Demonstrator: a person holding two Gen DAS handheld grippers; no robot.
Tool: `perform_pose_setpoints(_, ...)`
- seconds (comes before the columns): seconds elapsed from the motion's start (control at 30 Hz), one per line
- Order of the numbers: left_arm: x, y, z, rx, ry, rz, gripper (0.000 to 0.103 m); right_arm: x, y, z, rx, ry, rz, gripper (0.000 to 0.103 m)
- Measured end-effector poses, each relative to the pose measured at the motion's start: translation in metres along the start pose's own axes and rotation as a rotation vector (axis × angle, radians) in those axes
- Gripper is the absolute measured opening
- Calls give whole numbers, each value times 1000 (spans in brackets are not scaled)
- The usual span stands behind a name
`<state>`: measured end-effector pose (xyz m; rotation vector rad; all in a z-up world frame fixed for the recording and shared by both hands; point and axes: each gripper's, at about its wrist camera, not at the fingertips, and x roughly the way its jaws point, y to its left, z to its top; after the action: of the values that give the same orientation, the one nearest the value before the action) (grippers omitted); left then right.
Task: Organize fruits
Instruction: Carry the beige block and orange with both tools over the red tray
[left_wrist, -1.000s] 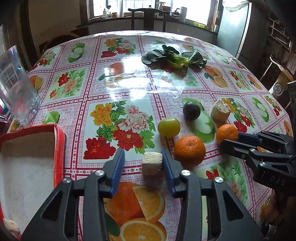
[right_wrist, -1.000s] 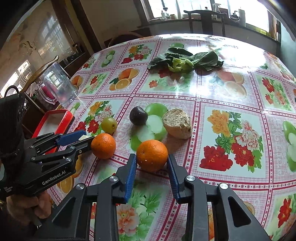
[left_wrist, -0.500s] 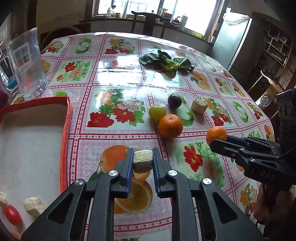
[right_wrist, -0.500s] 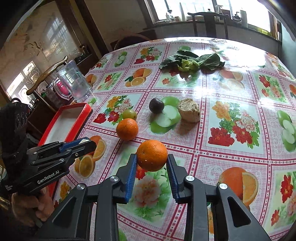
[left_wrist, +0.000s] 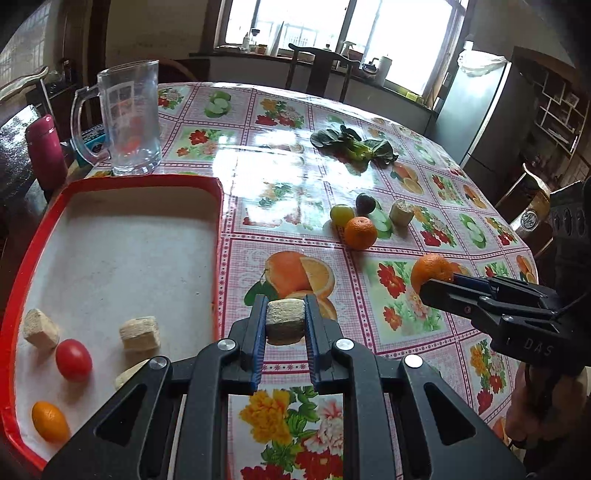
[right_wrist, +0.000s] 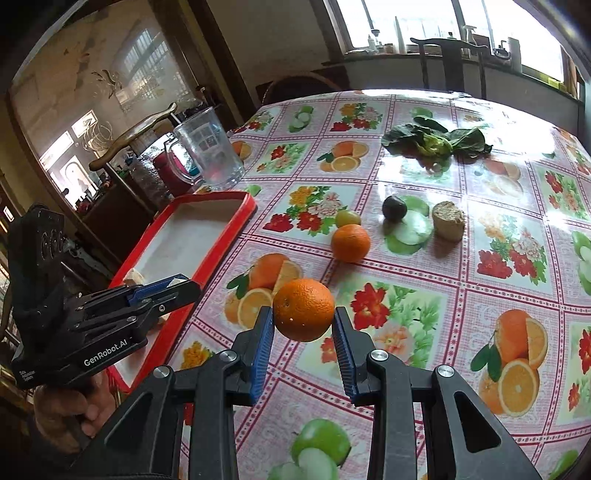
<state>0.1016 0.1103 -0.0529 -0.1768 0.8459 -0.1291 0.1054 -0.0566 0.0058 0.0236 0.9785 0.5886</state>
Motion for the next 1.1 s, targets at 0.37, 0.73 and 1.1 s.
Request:
perform_pose_setpoints(0.37,-32,19,-10,-19,-42,40,17,4,44,-9,-61,20,28,33)
perform_pose_setpoints(0.73,-46,38,-17,-45,-61,65,17,8,71,-7,-100,22,48,33)
perform_pose_setpoints(1.1,-53,58,-20,-63,-71,116,17,23,91,-4,-134,43,76,33)
